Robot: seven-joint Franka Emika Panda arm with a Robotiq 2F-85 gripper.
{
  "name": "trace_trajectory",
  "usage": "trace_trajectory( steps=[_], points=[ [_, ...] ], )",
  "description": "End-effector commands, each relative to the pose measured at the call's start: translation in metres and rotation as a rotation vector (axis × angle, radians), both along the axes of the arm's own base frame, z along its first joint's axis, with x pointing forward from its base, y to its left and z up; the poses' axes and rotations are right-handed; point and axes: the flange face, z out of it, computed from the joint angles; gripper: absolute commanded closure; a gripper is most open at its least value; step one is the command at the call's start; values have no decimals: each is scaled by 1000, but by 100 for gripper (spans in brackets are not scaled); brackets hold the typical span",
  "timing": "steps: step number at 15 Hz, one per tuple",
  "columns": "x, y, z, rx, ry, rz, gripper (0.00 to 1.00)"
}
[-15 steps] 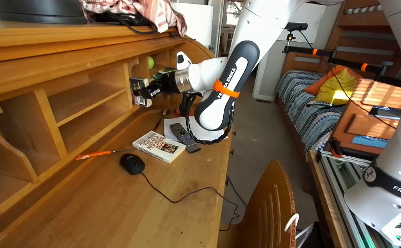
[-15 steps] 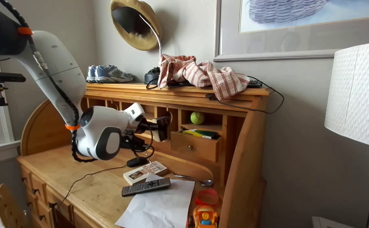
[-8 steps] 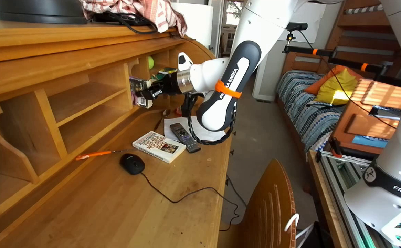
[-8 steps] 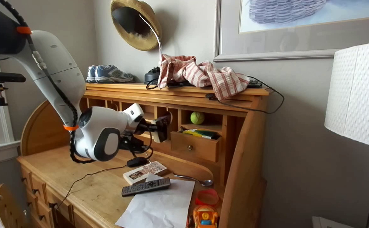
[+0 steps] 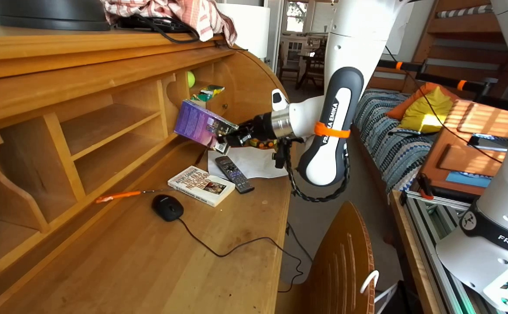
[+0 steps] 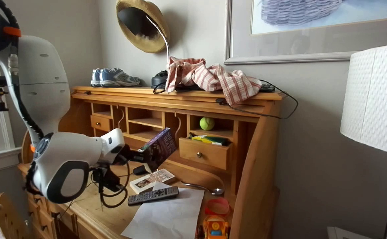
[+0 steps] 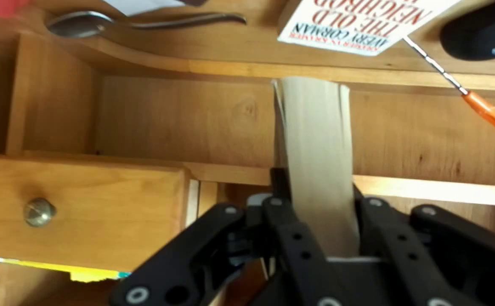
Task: Remove the book from the shelf
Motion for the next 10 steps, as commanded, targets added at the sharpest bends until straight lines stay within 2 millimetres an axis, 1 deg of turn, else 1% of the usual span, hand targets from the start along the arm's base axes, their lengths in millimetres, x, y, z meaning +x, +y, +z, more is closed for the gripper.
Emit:
trace_trajectory(
  steps=[1, 3, 4, 7, 8, 9, 10],
  points=[
    [-47, -12, -4, -6, 97, -85, 93],
    [-71, -9, 3, -15, 128, -98, 93],
    [-84, -4, 6, -19, 150, -91, 93],
    [-108, 16, 24, -66, 230, -83, 93],
    [-117, 22, 32, -101, 257, -105, 93],
    [-80, 14, 29, -142, 254, -150, 93],
    [-85, 10, 43, -177, 233, -191, 93]
  ],
)
